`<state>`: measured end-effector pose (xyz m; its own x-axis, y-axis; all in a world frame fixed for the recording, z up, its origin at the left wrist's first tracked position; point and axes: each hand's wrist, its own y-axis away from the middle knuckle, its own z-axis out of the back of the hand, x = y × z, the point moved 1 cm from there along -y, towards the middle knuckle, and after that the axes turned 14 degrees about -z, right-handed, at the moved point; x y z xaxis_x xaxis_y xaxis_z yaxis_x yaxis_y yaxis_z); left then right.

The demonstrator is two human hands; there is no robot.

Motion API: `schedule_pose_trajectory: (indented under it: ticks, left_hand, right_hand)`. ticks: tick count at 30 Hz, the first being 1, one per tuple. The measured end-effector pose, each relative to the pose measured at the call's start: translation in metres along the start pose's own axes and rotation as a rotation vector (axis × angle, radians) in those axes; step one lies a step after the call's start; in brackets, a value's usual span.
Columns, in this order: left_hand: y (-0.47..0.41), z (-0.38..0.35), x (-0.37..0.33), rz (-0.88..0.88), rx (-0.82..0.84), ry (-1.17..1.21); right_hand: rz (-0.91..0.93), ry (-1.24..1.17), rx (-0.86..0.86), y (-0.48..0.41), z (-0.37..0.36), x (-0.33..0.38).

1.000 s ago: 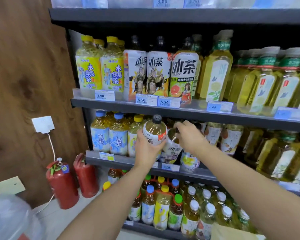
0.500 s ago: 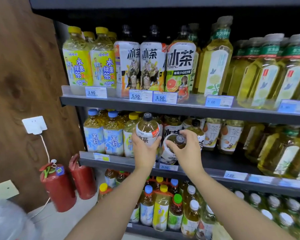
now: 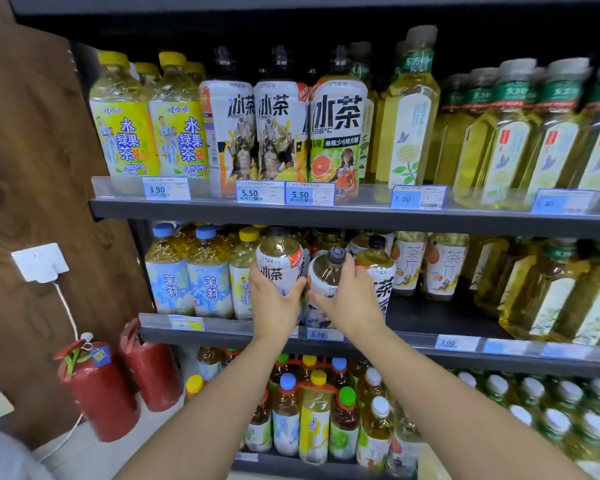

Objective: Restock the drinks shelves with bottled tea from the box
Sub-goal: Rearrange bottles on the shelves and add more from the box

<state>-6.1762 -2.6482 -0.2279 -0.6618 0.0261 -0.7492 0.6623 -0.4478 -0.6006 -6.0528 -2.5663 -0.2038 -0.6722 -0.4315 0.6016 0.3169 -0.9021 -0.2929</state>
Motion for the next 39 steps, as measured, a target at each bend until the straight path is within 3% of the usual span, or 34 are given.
schedule_pose_trajectory:
  ticks: [5,9,15,21,25,32,39]
  left_hand:
    - [0.014,-0.001,0.008,0.028,0.142,-0.114]
    - [0.013,0.005,0.012,0.098,0.197,-0.132]
    - [0.014,0.006,0.01,0.089,0.221,-0.221]
    - [0.017,-0.004,0.006,0.102,0.154,-0.21]
    - [0.018,-0.009,0.006,0.105,0.144,-0.214]
    - [0.018,-0.019,0.002,0.154,0.122,-0.223]
    - [0.011,-0.029,0.0,0.142,0.211,-0.285]
  right_hand:
    - [0.012,0.461,-0.172,-0.012,0.007,0.023]
    - [0.089,0.56,-0.276,-0.011,0.008,0.017]
    - [0.208,0.467,-0.355,0.007,-0.004,-0.028]
    - [-0.128,0.158,-0.149,0.006,-0.016,-0.057]
    - [-0.205,-0.035,-0.165,0.002,-0.028,-0.038]
    - [-0.23,-0.079,-0.123,-0.005,-0.034,-0.029]
    - [-0.206,-0.098,-0.081,-0.016,-0.027,-0.043]
